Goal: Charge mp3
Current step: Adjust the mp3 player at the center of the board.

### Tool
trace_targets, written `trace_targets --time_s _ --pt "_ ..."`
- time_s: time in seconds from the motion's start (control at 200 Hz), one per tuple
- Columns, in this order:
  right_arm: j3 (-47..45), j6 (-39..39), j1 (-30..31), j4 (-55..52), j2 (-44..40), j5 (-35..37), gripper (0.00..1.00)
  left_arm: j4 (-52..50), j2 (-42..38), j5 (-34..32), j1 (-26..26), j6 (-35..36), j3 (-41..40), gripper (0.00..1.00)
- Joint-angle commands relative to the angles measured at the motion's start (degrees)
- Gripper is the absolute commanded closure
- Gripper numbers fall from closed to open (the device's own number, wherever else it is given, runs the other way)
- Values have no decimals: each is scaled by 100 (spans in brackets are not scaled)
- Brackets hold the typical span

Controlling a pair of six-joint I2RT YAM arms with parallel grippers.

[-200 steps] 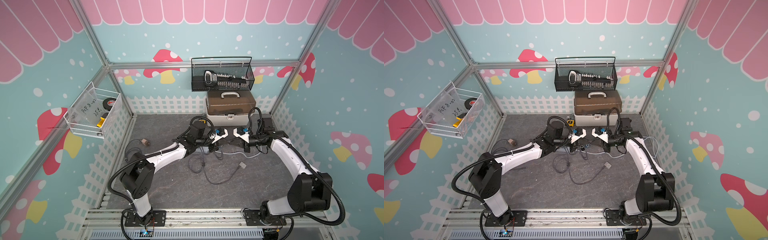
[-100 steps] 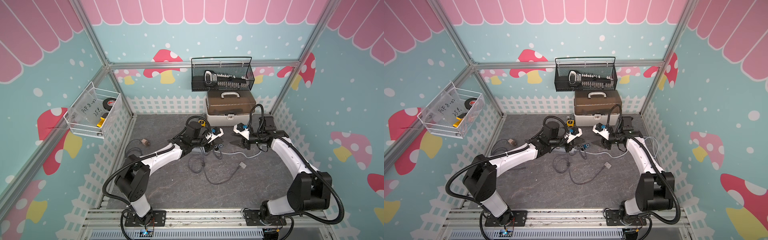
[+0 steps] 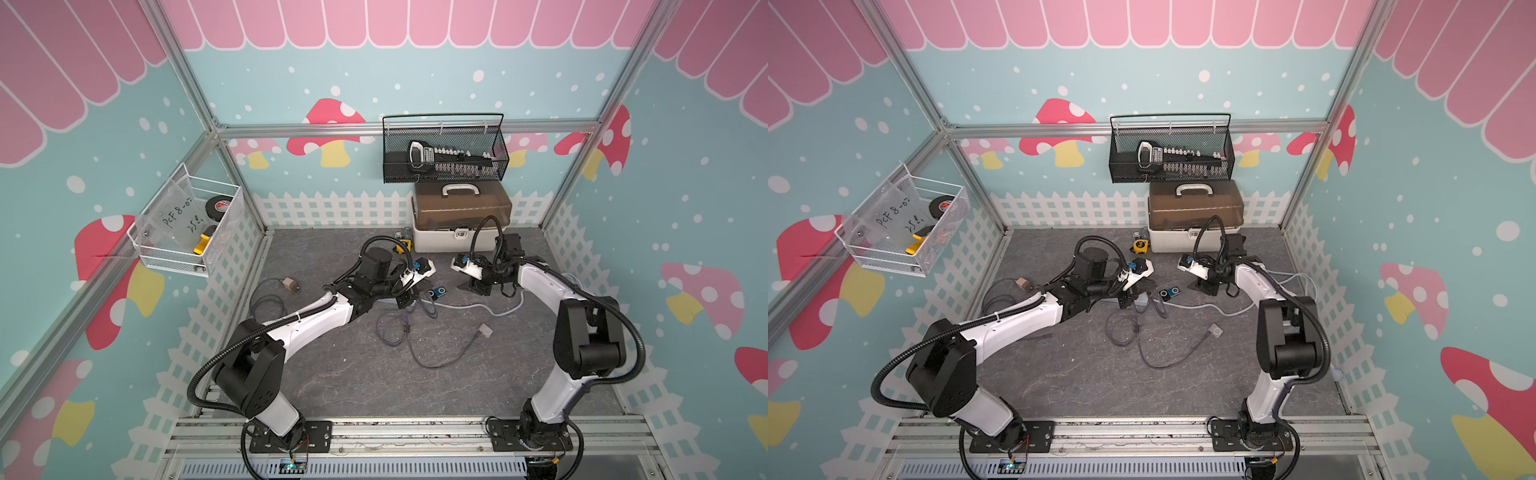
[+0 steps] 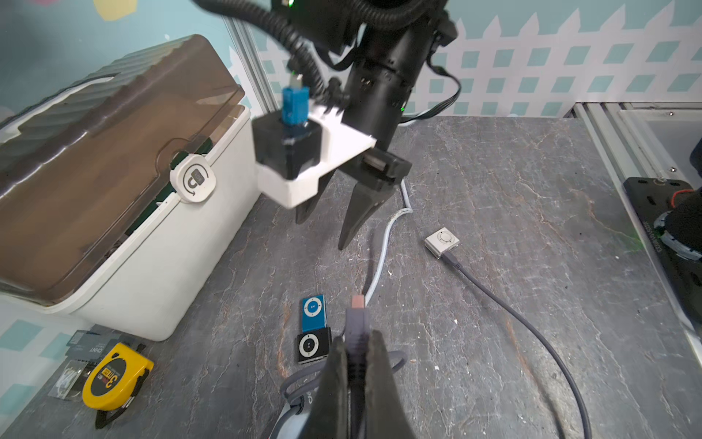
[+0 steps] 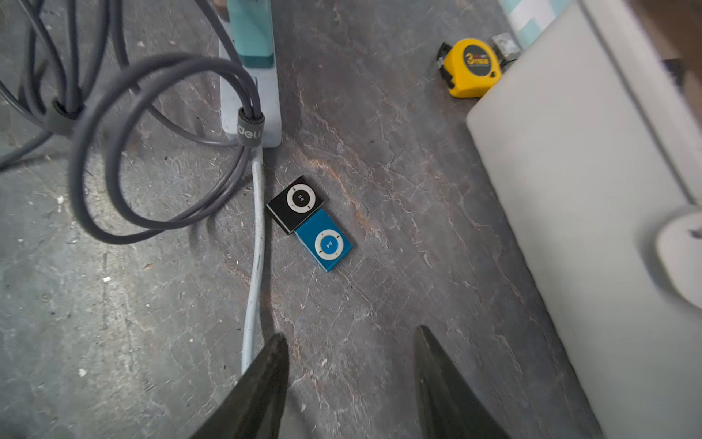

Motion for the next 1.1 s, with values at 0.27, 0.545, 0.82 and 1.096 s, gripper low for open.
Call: trace_targets --time_s 0.27,0.545,0.82,1.096 --pt "1342 -1268 446 -1466 1469 254 45 -288 -391 -271 14 224 -52 100" --pt "1672 -1274 630 -1611 1911 504 42 -361 -438 -413 19 307 -20 100" --pt "1977 -1008 779 -1562 2217 606 40 -425 -403 -439 35 347 71 100" --pt "2325 -623 859 -1681 2497 663 41 -451 -464 -501 39 372 44 100"
